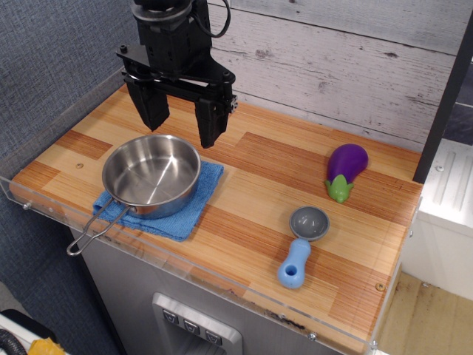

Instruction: Place the blue utensil to in front of the silver pot and to the right of the brick wall.

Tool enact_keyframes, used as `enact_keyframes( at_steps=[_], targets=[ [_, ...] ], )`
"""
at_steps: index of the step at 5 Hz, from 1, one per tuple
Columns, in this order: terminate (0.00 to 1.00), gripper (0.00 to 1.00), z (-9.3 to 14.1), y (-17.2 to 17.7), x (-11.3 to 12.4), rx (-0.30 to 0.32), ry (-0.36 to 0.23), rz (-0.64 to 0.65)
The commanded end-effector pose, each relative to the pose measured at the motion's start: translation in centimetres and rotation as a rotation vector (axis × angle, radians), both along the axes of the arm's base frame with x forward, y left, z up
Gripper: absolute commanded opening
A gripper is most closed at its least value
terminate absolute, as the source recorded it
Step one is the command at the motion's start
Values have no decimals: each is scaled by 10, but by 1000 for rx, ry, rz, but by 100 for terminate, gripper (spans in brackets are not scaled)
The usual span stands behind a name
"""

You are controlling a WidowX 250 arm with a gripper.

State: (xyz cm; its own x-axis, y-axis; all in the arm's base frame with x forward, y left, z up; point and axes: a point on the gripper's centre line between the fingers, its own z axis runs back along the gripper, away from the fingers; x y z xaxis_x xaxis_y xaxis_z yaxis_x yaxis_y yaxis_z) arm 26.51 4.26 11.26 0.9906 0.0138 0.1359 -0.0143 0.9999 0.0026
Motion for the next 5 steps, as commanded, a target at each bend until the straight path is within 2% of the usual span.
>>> enact_keyframes(
  at_steps=[1,4,5],
  targets=[
    [0,100,0,0,0,0,0,0],
    [0,100,-16,-52,-25,6,41,-77],
    [0,100,-23,-69,-28,-14,47,-89]
  ],
)
